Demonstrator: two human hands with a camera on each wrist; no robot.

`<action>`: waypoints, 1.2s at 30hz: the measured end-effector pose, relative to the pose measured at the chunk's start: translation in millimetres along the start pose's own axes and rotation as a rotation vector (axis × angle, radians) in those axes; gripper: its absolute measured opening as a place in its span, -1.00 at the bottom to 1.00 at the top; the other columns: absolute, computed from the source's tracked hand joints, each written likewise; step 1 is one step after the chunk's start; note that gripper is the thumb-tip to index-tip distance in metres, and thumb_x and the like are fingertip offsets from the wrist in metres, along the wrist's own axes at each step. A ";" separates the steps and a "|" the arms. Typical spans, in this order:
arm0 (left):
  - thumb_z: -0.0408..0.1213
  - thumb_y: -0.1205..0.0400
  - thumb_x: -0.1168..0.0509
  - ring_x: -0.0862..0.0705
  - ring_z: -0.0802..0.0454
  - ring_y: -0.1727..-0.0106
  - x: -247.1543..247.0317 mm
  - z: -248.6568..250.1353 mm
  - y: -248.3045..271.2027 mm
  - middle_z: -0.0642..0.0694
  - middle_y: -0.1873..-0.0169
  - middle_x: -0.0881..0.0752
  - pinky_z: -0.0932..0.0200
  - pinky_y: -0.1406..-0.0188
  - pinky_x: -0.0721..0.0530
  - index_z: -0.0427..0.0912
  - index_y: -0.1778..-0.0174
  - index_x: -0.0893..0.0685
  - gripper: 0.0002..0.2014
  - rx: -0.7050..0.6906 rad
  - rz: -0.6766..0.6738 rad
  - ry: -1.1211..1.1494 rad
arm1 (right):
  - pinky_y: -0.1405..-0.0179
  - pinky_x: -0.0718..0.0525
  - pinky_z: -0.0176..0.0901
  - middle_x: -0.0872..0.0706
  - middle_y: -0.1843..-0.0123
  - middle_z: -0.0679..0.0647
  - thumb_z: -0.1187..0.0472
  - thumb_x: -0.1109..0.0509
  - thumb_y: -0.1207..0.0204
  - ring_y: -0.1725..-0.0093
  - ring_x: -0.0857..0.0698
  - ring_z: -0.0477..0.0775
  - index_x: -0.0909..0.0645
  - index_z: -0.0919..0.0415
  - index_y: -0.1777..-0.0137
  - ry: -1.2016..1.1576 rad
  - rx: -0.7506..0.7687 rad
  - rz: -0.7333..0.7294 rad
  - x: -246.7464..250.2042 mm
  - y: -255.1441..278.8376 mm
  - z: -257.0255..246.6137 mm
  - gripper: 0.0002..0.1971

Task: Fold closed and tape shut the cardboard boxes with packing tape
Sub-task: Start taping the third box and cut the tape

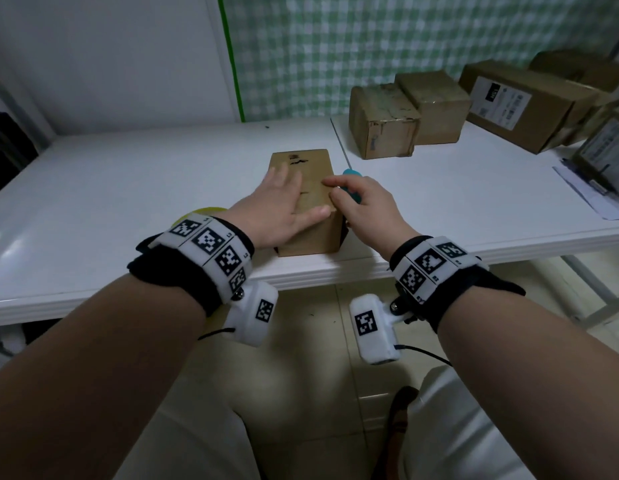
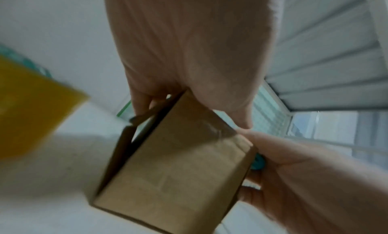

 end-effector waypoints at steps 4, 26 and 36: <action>0.21 -0.68 0.16 -0.12 -0.16 -0.64 9.6 2.9 5.5 -0.33 -0.65 0.01 0.10 -0.56 -0.10 -0.27 -0.65 -0.12 -0.26 0.093 0.064 0.230 | -0.24 -0.54 -0.13 -0.59 -0.17 0.04 -0.10 -0.42 -0.50 -0.17 -0.55 -0.03 -0.59 0.01 -0.37 0.040 0.015 -0.046 5.9 7.6 -6.0 -0.54; -0.35 -0.68 -0.14 -0.49 -0.11 -0.39 43.1 0.9 3.9 -0.15 -0.49 -0.43 0.24 -0.11 -0.40 -0.13 -0.51 -0.44 -0.56 0.239 0.279 0.523 | -0.26 -0.59 0.02 -0.32 -0.33 0.05 -0.11 -0.55 -0.21 -0.36 -0.43 0.12 -0.26 -0.04 -0.58 0.402 -0.071 -0.049 30.7 17.3 -20.2 -0.08; -0.49 -0.63 -0.15 -0.59 -0.06 -0.04 26.1 12.8 15.8 -0.12 -0.07 -0.64 0.15 0.10 -0.56 -0.09 -0.42 -0.53 -0.56 0.162 0.169 0.647 | -0.33 -0.41 -0.10 -0.37 -0.40 0.14 0.31 -0.42 -0.38 -0.41 -0.32 0.18 -0.42 -0.02 -0.48 0.444 -0.071 0.036 59.4 9.7 -6.8 -0.37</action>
Point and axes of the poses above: each hand's wrist, its own y-axis away from the middle knuckle, its own x-axis out of the back of the hand, z = x × y, the point moved 6 cm from there along -y, towards the middle knuckle
